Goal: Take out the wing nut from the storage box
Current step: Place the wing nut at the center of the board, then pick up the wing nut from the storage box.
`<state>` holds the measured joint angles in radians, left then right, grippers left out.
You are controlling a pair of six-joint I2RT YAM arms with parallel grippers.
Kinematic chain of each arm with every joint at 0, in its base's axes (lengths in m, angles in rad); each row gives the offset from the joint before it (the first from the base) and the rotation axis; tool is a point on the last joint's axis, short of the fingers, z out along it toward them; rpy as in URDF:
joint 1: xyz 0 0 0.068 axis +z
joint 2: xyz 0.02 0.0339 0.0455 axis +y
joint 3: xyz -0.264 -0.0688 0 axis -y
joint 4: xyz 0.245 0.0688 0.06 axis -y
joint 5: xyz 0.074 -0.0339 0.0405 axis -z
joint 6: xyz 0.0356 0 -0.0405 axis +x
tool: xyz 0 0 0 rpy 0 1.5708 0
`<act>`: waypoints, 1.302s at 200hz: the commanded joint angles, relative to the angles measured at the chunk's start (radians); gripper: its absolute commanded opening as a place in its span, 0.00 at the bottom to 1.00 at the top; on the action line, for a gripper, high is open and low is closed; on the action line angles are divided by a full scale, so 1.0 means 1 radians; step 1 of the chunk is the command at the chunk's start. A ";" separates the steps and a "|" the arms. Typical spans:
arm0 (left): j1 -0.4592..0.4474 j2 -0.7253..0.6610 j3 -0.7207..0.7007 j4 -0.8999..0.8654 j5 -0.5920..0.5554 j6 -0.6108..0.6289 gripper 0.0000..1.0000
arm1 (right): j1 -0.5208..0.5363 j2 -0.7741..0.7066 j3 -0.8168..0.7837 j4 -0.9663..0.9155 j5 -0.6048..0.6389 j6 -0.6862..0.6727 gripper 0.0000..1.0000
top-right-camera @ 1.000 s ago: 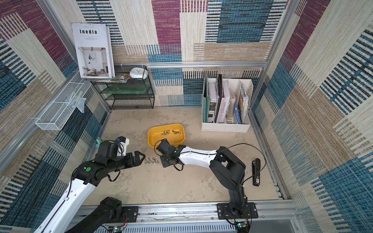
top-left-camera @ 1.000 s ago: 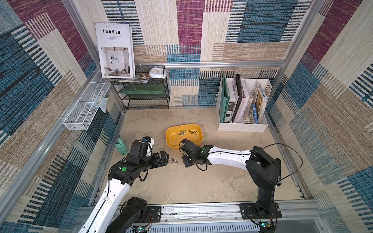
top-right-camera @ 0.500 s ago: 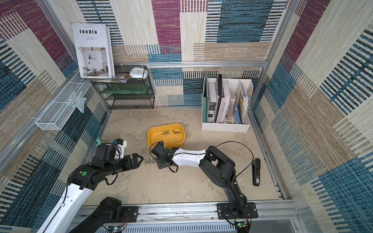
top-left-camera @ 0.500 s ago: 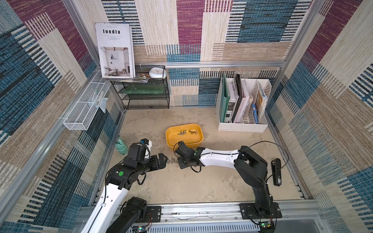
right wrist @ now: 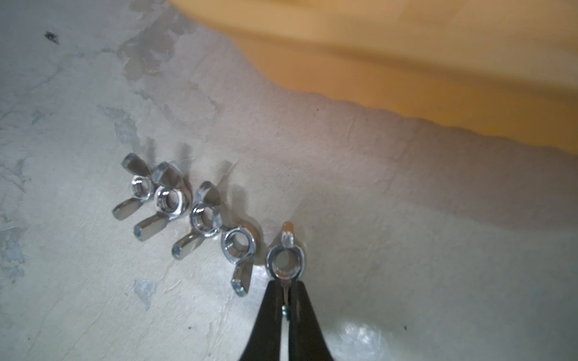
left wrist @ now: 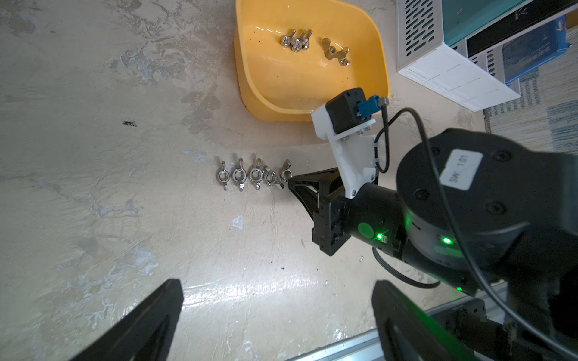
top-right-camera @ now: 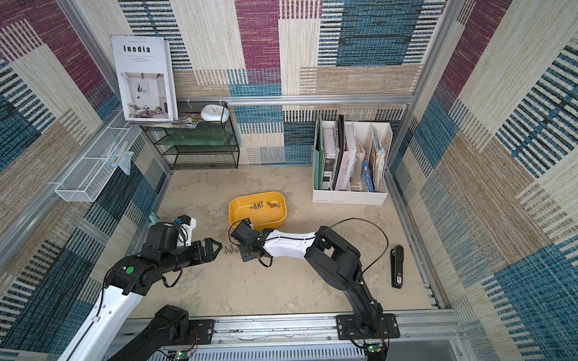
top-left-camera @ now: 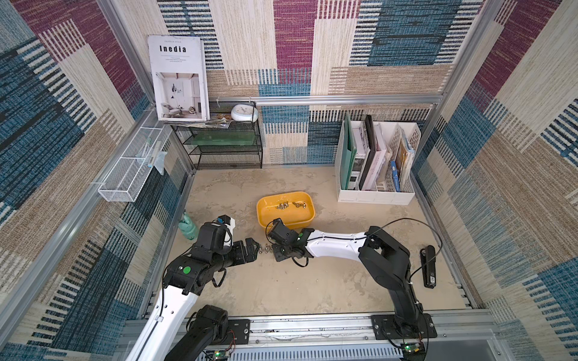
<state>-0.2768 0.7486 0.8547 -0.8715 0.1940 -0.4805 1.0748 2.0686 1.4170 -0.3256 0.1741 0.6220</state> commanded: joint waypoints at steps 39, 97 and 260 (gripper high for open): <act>0.001 0.003 0.007 -0.008 0.018 0.017 0.99 | 0.007 -0.039 0.011 -0.033 0.028 -0.004 0.39; 0.001 0.037 0.031 -0.006 0.001 0.011 0.99 | 0.002 -0.113 0.080 -0.126 0.163 -0.041 0.52; -0.002 0.207 0.099 0.110 0.040 -0.059 0.99 | -0.326 0.118 0.412 -0.250 0.064 -0.244 0.72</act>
<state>-0.2794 0.9428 0.9428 -0.7914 0.2310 -0.5385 0.7765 2.1418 1.7802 -0.5442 0.2749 0.4213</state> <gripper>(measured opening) 0.991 0.713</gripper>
